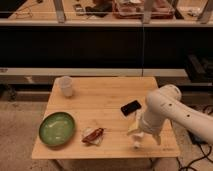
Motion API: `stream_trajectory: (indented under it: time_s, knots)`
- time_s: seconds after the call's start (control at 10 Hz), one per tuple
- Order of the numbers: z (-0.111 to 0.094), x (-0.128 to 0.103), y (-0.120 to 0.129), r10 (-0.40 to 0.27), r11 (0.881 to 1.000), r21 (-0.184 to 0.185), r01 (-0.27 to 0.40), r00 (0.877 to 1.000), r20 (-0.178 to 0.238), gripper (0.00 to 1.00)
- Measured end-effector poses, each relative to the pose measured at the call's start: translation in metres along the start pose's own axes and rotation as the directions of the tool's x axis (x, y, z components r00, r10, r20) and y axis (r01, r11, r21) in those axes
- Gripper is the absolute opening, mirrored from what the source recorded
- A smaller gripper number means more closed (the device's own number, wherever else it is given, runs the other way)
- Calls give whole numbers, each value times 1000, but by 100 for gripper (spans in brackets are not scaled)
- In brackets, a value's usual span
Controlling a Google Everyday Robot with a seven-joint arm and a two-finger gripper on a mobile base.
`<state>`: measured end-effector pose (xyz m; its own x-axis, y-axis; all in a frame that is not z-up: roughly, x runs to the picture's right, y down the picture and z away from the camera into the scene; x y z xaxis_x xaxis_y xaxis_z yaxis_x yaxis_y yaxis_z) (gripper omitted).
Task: Stand the bottle upright
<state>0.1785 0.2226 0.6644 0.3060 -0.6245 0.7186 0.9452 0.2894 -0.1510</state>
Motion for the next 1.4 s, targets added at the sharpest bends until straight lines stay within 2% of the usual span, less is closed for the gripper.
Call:
stream_trajectory:
  time_s: [0.2,0.6,0.7,0.8,1.1,1.4]
  knots:
    - [7,0,-3,-8,1000,7,8,1000,1,80]
    - [63,4,-10,-101,989,110,102,995,-15,80]
    - [69,4,-9,-113,986,122,114,993,-18,80]
    - [78,4,-4,-125,984,127,128,992,-24,80]
    - [102,8,14,-146,985,86,148,989,-34,80]
    - [114,14,18,-157,983,89,161,987,-46,80]
